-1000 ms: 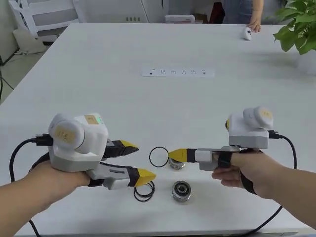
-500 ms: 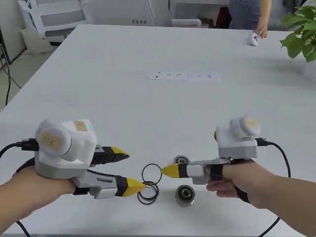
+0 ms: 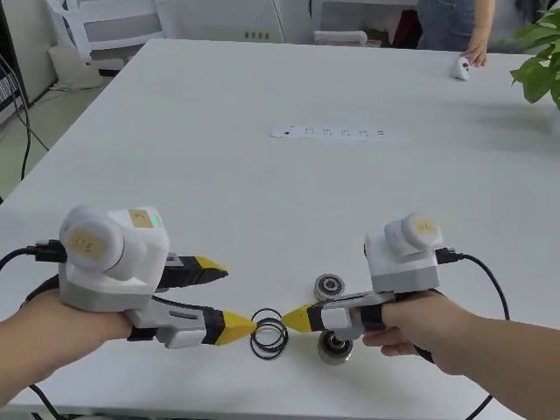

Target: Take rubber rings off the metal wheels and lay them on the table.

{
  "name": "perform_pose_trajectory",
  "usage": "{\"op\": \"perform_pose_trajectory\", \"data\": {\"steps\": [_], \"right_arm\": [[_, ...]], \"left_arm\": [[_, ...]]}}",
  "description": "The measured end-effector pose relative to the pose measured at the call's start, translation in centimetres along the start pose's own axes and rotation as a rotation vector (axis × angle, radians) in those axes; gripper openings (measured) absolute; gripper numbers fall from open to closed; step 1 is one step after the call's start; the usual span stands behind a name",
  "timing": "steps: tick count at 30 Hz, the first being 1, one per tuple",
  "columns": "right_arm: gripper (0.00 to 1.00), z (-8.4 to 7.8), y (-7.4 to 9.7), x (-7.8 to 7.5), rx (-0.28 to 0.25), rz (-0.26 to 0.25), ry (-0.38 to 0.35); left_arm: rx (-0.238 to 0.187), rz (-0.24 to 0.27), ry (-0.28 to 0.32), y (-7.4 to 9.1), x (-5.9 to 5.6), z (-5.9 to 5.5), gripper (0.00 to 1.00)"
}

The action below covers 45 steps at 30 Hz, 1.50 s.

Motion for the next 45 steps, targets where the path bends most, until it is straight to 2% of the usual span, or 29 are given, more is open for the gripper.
{"op": "perform_pose_trajectory", "data": {"steps": [5,7,12,20,29,39,45], "right_arm": [[0.0,-0.2,-0.1,-0.3,0.004,-0.021,0.031],[0.05,-0.2,-0.1,-0.4,0.002,-0.025,0.034],[0.07,-0.3,-0.1,-0.4,0.002,-0.026,0.044],[0.19,0.4,0.4,-0.1,-0.031,-0.026,0.057],[0.26,1.9,1.9,0.8,-0.099,-0.021,0.104],[0.4,3.2,4.4,0.8,-0.16,-0.06,0.198],[0.49,3.7,5.9,0.7,-0.204,-0.085,0.215]], "left_arm": [[0.0,0.0,0.003,0.0,-0.1,0.0,0.51],[0.001,0.0,0.003,0.0,-0.1,0.0,0.51],[0.004,-0.003,0.004,0.0,-0.2,0.0,0.51],[0.006,-0.009,0.006,0.0,-0.3,0.0,0.51],[-0.005,-0.007,0.002,0.2,-0.3,0.6,0.51],[-0.021,0.002,-0.006,0.8,-0.2,1.6,0.52],[-0.029,0.008,-0.008,1.0,-0.2,1.9,0.53]]}}
Point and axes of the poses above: the centre of the closed fingertips' face, and the gripper's own axes: y roughly backward along the fingers, x roughly to its left, z roughly out of its top, the point moved 1 cm from there along y, roughly backward along the fingers, and after that the axes turned 8 degrees about -z, right-handed, at the moved point
